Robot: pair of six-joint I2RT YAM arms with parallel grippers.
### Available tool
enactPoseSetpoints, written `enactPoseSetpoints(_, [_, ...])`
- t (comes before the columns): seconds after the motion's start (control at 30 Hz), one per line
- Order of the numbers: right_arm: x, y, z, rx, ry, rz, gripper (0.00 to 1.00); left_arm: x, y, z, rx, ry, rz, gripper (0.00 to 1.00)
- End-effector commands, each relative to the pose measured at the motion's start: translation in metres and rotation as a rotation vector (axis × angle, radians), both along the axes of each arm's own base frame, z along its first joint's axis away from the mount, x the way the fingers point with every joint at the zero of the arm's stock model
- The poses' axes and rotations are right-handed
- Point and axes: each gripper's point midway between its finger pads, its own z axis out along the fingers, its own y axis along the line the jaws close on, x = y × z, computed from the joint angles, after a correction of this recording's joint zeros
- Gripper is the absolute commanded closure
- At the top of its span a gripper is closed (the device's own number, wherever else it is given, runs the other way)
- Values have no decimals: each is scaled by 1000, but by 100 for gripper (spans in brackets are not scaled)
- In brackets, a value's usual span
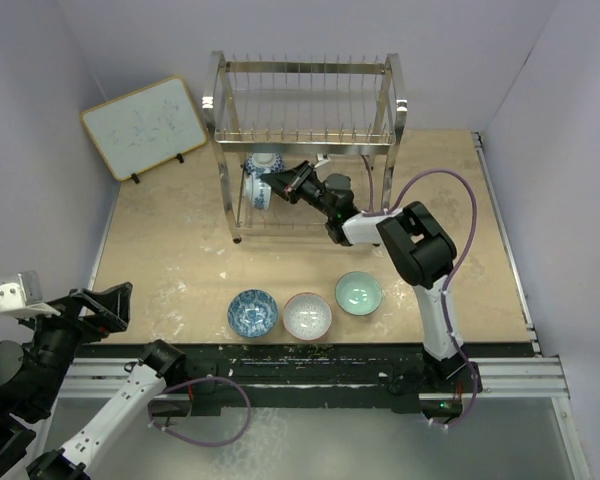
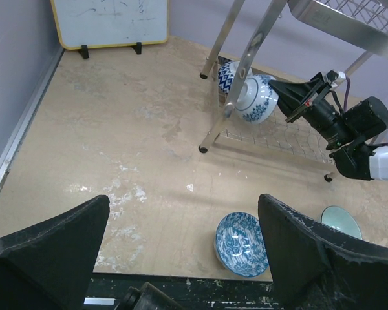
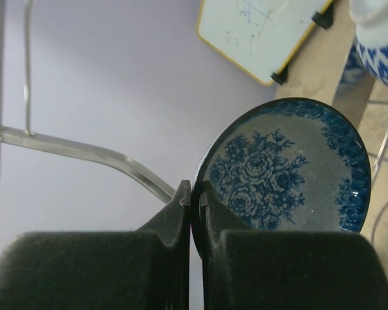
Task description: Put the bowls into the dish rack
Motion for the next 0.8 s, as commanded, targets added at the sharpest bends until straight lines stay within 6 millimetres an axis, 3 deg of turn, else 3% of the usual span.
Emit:
enactPoseSetpoints(0.0, [8,-9,85,209,-188,-21,100,9,-6,1,25,13,-9,1])
enactPoseSetpoints(0.27, [23,-2,61,230,-131,-12,100,8,-4,1,26,13,-3,1])
enactPoseSetpoints(0.53, [25,2,43,272,-79,24,100,10,-5,4,29,11,-5,1])
enactPoseSetpoints(0.77, [33,-7,17,263,-1,-11,100,10,-6,7,26,5,-8,1])
